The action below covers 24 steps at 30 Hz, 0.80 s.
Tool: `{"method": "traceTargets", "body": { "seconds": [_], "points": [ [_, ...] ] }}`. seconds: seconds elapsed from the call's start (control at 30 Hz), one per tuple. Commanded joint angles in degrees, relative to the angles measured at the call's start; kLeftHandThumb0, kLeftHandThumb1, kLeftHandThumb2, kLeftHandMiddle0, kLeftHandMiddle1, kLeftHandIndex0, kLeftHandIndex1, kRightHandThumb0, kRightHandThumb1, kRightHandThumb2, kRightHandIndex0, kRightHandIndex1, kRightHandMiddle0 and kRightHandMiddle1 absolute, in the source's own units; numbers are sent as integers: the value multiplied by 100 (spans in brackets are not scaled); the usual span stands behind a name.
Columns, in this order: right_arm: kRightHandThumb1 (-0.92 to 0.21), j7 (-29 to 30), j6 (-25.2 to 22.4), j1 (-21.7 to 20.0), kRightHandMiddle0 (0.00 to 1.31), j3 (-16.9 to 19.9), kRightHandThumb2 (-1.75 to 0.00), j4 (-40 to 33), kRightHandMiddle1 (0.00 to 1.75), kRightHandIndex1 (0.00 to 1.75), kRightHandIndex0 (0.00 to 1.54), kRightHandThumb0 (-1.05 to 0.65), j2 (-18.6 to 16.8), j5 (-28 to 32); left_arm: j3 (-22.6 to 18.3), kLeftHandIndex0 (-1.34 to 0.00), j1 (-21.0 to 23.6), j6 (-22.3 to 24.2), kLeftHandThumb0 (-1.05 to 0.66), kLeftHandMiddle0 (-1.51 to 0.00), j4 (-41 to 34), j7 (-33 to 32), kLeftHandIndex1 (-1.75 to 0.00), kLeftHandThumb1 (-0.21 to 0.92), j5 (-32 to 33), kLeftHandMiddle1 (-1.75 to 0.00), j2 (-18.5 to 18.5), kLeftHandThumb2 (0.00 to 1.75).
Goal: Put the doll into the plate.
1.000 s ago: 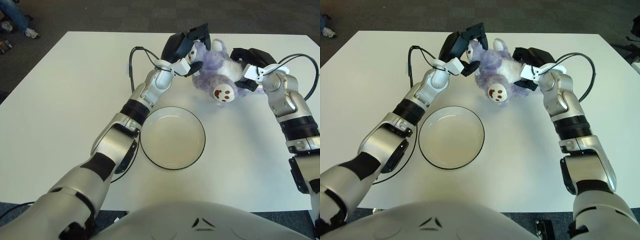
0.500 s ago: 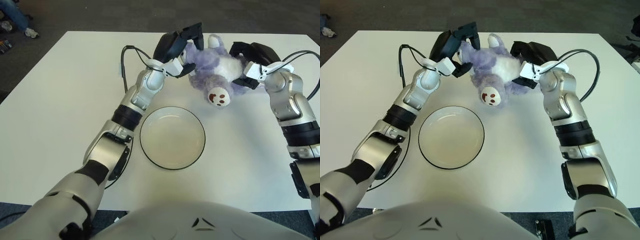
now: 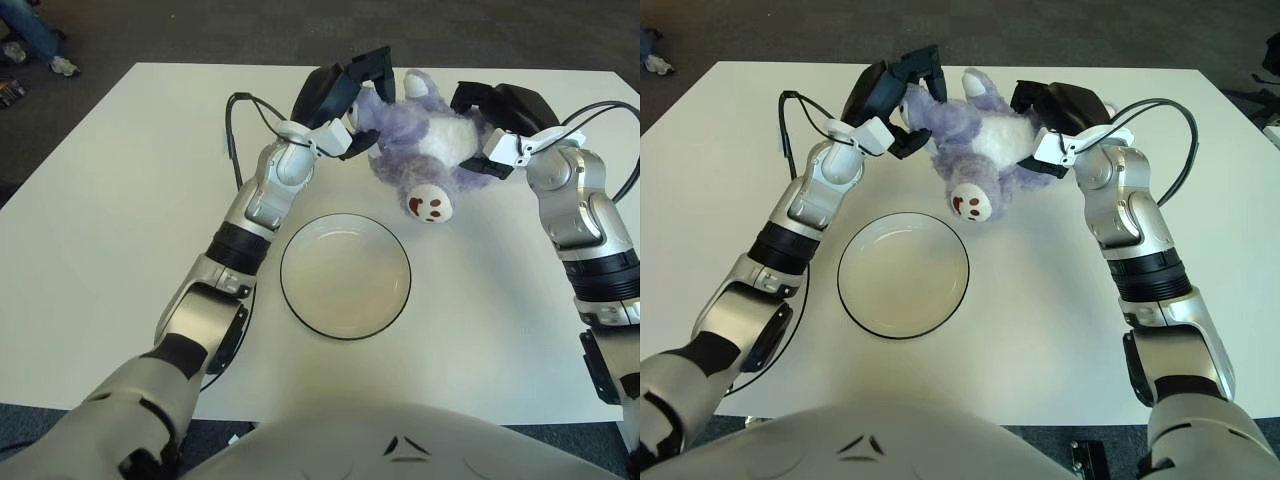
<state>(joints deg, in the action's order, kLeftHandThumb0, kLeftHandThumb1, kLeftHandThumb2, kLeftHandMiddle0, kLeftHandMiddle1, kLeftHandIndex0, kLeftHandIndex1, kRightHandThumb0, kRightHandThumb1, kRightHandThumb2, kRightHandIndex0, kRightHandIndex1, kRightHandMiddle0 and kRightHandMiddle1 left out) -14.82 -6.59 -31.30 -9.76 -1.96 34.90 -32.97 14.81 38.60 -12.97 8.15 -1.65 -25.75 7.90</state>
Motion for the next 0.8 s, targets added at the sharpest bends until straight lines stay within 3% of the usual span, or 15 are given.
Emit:
{"method": "traceTargets", "body": {
  "seconds": [0.0, 0.17, 0.5, 0.63, 0.77],
  "points": [
    [18, 12, 41, 43, 87, 147, -171, -325, 175, 128, 107, 0, -26, 35, -195, -68, -287, 197, 0, -97, -424, 204, -174, -7, 23, -153, 263, 167],
    [19, -58, 28, 55, 86, 124, -171, -440, 175, 125, 109, 0, -33, 24, -283, -68, -456, 363, -1, -91, -780, 319, -165, -5, -28, -172, 355, 169],
    [13, -271, -25, -7, 80, 34, -165, -576, 175, 123, 108, 0, -75, -17, -384, -74, -944, 731, -1, -91, -1570, 387, -155, -6, -258, -175, 484, 168],
    [11, -338, -11, -29, 78, 8, -162, -635, 175, 122, 108, 0, -134, -15, -415, -72, -1084, 718, -1, -76, -1773, 348, -170, 0, -389, -175, 540, 166],
    [11, -358, 103, -70, 78, -32, -161, -626, 175, 121, 108, 0, -171, 1, -505, -71, -1289, 696, -1, -73, -2022, 423, -174, 1, -419, -175, 671, 166]
  ]
}}
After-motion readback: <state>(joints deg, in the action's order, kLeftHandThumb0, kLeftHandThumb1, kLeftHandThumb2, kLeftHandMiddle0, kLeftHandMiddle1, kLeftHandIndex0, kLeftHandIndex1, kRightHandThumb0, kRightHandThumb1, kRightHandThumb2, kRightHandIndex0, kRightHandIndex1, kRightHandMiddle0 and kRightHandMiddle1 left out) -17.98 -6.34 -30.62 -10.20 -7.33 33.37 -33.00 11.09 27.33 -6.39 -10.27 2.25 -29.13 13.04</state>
